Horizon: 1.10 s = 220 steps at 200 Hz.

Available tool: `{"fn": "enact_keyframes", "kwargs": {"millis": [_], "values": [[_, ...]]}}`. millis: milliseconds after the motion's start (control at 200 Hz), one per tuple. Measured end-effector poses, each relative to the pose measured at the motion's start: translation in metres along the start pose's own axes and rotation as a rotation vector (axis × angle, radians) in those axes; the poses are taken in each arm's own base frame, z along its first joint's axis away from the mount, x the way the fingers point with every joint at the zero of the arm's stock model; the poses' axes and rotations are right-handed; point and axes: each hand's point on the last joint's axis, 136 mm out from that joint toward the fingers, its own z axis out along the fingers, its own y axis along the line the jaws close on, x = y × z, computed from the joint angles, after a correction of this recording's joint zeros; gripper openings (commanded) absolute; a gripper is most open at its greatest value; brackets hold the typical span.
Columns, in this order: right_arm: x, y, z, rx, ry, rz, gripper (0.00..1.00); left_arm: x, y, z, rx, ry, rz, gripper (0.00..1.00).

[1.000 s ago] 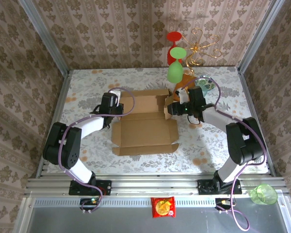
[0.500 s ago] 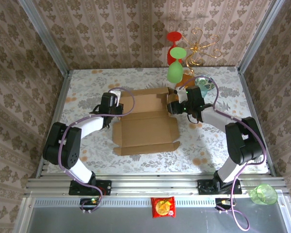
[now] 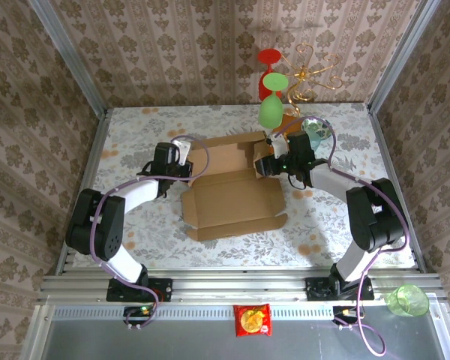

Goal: Fold the paper box

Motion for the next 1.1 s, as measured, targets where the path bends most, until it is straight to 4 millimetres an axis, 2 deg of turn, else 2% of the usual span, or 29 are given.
{"fn": "enact_keyframes", "kwargs": {"millis": [225, 490, 580, 815, 1100], "values": [[-0.006, -0.002, -0.006, 0.018, -0.018, -0.01, 0.61, 0.001, -0.014, -0.001, 0.078, 0.014, 0.034, 0.0], [-0.01, -0.007, -0.041, 0.064, -0.07, -0.005, 0.63, 0.005, -0.034, -0.003, 0.158, 0.029, 0.059, 0.0], [-0.012, -0.008, -0.047, 0.071, -0.078, -0.003, 0.64, 0.006, -0.035, -0.003, 0.166, 0.029, 0.065, 0.0], [-0.006, -0.019, -0.046, 0.081, -0.048, 0.025, 0.64, 0.006, -0.037, -0.003, 0.17, 0.03, 0.078, 0.0], [-0.013, -0.023, -0.026, 0.041, -0.02, 0.04, 0.54, 0.005, -0.037, -0.004, 0.169, 0.045, 0.08, 0.0]]}}
